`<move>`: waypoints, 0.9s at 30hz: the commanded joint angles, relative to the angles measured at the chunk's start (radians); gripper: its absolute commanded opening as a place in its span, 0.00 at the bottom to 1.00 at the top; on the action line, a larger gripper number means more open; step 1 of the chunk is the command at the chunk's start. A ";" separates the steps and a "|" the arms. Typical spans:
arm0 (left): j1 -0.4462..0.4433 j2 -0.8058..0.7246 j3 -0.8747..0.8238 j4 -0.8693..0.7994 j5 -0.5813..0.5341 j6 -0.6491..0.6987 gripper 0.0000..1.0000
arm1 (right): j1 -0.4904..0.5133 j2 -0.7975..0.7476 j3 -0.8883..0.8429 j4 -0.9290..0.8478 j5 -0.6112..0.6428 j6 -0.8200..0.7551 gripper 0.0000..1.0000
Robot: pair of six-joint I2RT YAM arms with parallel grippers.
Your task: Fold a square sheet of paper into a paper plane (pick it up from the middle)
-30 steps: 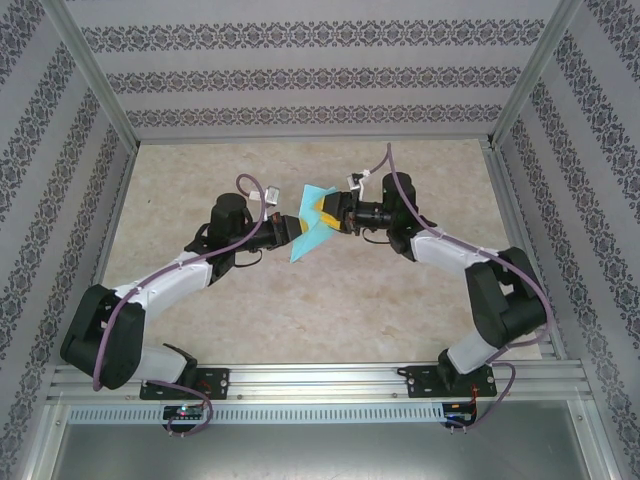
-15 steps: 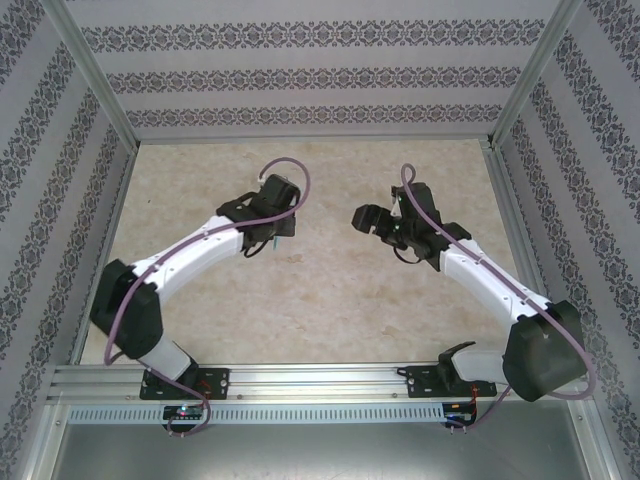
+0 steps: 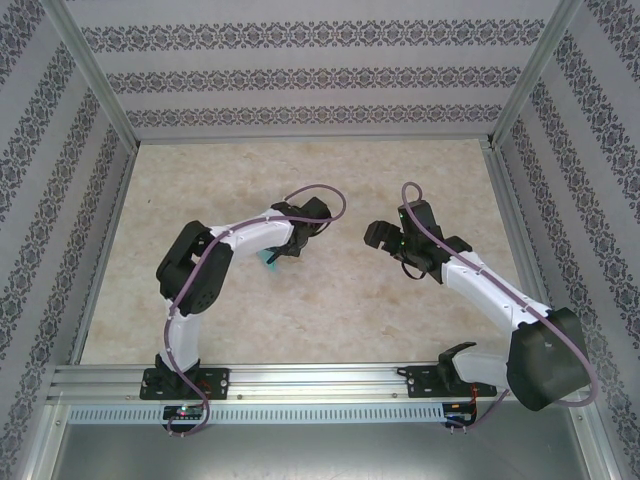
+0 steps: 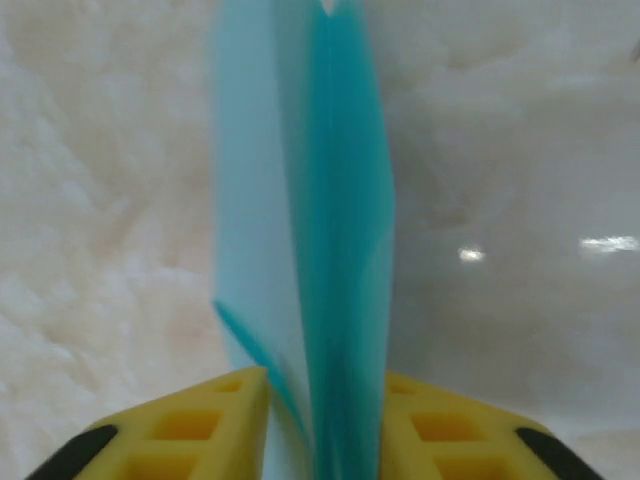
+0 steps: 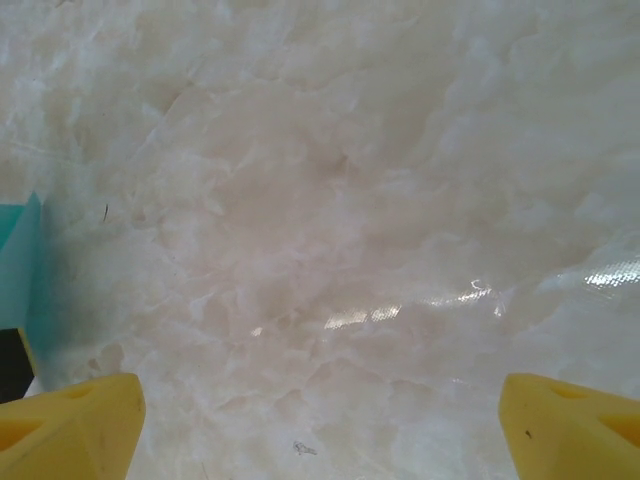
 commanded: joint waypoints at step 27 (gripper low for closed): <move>0.531 -0.614 -0.562 0.309 0.422 -0.162 0.97 | 0.475 0.790 0.651 0.188 -0.130 0.131 0.38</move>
